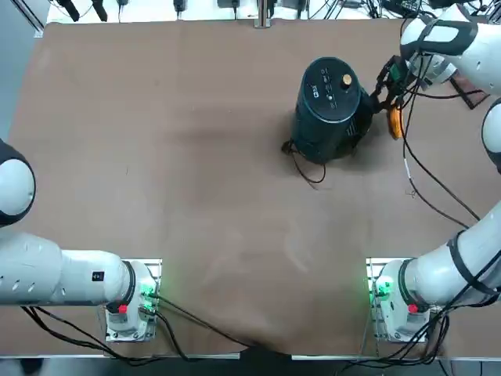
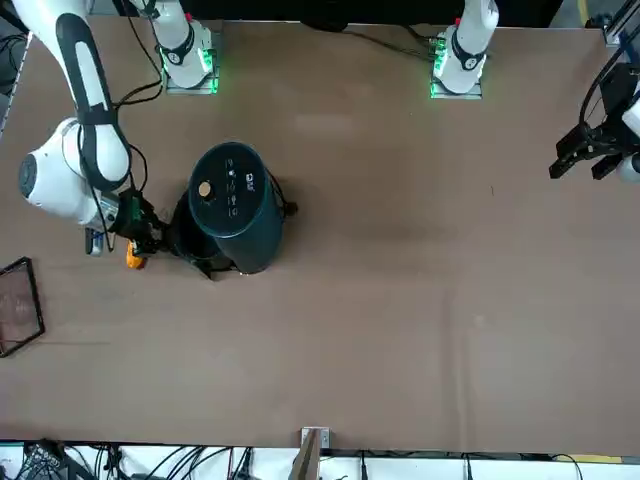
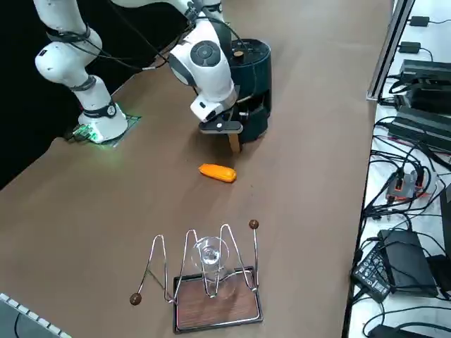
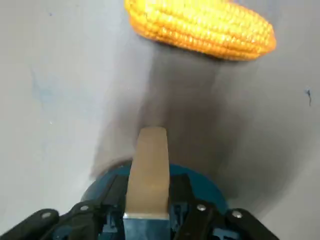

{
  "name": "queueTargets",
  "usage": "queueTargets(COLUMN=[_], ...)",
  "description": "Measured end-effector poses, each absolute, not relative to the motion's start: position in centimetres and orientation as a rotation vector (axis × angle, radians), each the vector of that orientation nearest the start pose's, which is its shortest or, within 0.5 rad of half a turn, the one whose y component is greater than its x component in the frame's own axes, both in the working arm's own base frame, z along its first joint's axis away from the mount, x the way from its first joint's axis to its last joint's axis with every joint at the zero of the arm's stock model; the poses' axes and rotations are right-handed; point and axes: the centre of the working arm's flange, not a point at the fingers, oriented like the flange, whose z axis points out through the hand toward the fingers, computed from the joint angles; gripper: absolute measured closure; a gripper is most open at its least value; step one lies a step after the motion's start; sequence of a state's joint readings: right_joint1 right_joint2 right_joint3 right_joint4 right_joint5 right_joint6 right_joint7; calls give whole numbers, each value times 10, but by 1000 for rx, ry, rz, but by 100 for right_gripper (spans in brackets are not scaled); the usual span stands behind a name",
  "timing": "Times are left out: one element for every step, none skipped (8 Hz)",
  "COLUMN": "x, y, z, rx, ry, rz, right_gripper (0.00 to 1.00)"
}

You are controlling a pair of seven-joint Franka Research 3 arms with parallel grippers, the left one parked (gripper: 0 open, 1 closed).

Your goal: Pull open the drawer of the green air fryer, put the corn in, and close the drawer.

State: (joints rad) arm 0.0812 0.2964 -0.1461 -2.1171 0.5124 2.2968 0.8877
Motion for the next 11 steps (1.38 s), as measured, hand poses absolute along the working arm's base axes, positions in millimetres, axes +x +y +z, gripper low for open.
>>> queueTargets(x=[565,565,566,567,568,570,572,577,583,589,592], y=[-29,-32,-33,-32,-33,-33,-35,-37,-41,-51,-65], z=[266,265,265,265,264,264,267,274,287,302,315], rx=[-2281,-2282,-2284,-2286,-2292,-2297,-2311,-2374,-2458,-2531,-2613], ry=[1755,1757,1756,1754,1753,1750,1738,1702,1651,1581,1458], rz=[319,318,320,322,316,309,297,291,296,309,321], right_gripper=[54,54,54,53,41,20,3,0,0,0,0])
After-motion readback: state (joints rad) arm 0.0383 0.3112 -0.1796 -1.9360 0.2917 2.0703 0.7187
